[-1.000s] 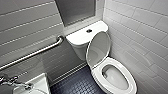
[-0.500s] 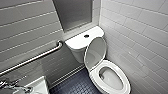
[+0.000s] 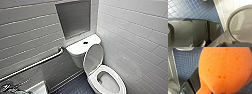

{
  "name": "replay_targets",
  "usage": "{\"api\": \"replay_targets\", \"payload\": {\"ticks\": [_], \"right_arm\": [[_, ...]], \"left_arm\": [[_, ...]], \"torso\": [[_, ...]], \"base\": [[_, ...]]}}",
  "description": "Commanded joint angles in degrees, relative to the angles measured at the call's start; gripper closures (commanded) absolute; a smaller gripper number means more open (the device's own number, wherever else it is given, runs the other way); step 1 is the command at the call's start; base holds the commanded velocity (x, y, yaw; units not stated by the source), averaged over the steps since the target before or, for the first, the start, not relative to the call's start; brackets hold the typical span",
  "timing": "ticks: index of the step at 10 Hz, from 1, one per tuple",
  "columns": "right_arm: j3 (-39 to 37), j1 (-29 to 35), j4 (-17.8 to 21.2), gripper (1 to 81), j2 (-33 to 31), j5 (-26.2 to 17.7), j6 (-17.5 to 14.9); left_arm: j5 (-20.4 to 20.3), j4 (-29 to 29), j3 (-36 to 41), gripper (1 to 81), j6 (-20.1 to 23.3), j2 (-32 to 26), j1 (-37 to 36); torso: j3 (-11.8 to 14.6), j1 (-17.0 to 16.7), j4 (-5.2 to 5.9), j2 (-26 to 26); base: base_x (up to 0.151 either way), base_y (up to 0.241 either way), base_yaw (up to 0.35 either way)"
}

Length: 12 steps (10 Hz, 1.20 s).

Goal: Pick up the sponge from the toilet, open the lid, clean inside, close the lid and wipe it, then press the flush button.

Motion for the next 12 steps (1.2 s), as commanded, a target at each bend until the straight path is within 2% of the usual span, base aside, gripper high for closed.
{"api": "replay_targets", "payload": {"ticks": [1,4,6,8,9,10,12], "right_arm": [[-3.33,-1.77,-7.02,81.1,0.42,-1.28,-0.16],[-11.42,-3.35,-9.68,81.1,6.49,-1.28,0.54],[-18.34,-4.84,-9.50,81.1,12.00,-1.55,0.72],[-21.37,-6.42,-6.71,81.1,15.01,-1.55,-0.41],[-22.15,-7.39,-3.92,81.1,16.15,-2.16,-3.69],[-23.13,-8.10,2.45,81.1,17.48,-2.51,-11.76],[-22.34,-9.41,14.33,81.1,19.67,-6.79,-26.02]], "left_arm": [[2.94,-4.60,0.01,1.0,-0.90,-1.00,-7.16],[3.47,-8.39,-2.37,1.0,-2.49,-0.56,-13.15],[4.15,-13.36,-4.48,1.0,-2.49,-0.47,-17.44],[8.29,-18.65,-7.19,1.0,-2.49,0.32,-22.81],[9.61,-20.68,-8.68,1.0,-2.49,0.84,-25.18],[9.97,-22.37,-11.25,1.0,-2.49,2.08,-27.04],[14.54,-24.73,-16.68,1.0,-2.49,4.97,-30.11]], "torso": [[0.00,0.00,0.00,0.00],[-0.19,-0.04,0.00,-0.07],[-0.19,-0.04,0.00,-0.07],[-0.19,-0.04,0.00,-0.07],[-0.19,-0.04,0.00,-0.07],[-0.19,-0.04,0.00,-0.07],[-0.19,-0.04,-0.02,-0.05]], "base": [[0.000,0.000,0.000],[0.000,0.000,0.000],[0.000,0.000,0.000],[0.000,0.000,0.000],[0.000,0.000,0.000],[0.000,0.000,0.000],[0.000,0.000,0.000]]}}
